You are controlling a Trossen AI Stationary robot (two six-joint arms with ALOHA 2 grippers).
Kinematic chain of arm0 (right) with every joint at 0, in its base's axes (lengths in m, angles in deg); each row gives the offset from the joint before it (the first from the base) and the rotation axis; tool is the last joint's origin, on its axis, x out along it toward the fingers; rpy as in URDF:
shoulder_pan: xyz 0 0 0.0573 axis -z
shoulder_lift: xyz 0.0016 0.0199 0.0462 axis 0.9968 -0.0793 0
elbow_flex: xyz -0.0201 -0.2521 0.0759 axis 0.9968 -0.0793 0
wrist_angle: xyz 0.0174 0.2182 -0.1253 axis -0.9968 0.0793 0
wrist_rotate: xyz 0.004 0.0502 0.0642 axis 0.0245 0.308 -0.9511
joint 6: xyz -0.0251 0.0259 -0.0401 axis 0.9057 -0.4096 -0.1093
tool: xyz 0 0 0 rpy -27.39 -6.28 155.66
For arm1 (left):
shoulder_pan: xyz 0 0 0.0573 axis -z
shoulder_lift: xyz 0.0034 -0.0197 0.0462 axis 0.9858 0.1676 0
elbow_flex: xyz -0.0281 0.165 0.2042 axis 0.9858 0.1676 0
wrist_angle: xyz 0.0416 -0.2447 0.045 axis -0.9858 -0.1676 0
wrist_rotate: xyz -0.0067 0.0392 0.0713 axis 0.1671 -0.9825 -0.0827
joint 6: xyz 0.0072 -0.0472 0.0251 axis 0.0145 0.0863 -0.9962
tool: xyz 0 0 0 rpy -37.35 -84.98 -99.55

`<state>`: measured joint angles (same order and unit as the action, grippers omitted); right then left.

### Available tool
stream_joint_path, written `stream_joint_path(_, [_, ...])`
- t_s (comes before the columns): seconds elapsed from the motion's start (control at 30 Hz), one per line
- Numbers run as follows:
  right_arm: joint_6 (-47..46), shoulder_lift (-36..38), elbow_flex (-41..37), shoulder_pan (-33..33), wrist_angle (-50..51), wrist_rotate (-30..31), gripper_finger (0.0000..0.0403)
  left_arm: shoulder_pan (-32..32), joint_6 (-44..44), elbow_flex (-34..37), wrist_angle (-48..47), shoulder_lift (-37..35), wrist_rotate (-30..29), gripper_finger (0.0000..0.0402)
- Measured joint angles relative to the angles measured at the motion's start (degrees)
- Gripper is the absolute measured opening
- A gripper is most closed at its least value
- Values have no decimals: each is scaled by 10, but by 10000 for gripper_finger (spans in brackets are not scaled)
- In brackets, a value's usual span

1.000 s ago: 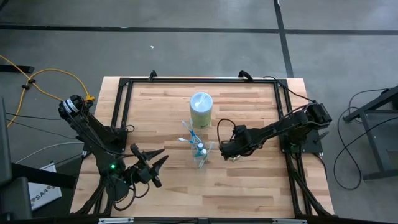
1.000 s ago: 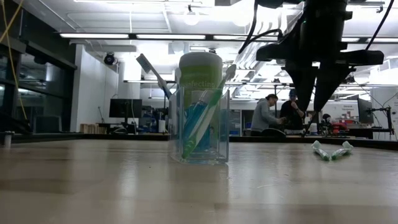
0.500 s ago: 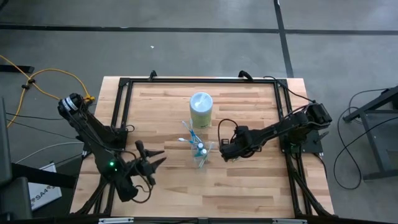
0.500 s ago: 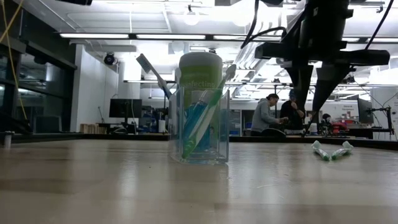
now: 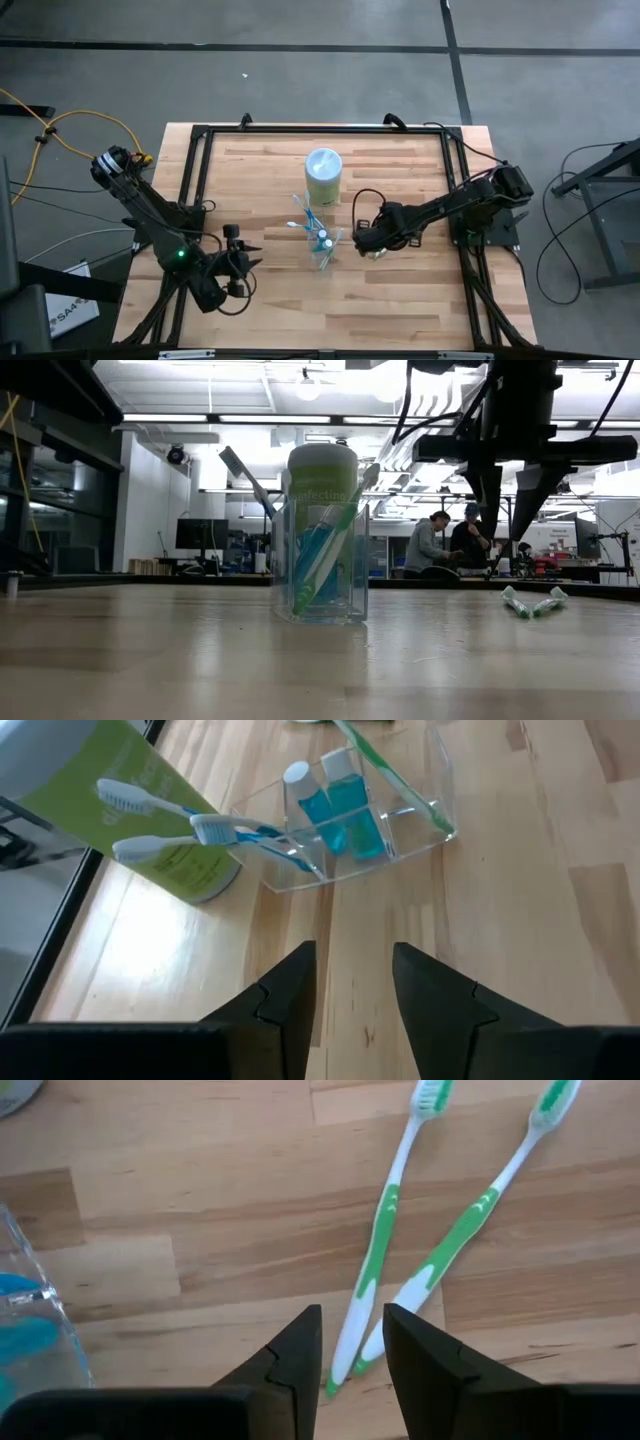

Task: Pick & Place toothbrushing station
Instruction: Put the left green toothbrush into the transparent organizer

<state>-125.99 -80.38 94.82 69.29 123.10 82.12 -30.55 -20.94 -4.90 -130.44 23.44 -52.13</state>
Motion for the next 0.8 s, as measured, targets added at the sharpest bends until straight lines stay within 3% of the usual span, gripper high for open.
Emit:
stream_joint_path(0.47, [-46,0,-53,13,-51,-15,100,0,5,0,-1,0,-5,128])
stream_joint_path(0.8, [-24,0,-68,37,-57,-19,100,0,5,0,-2,0,-6,128])
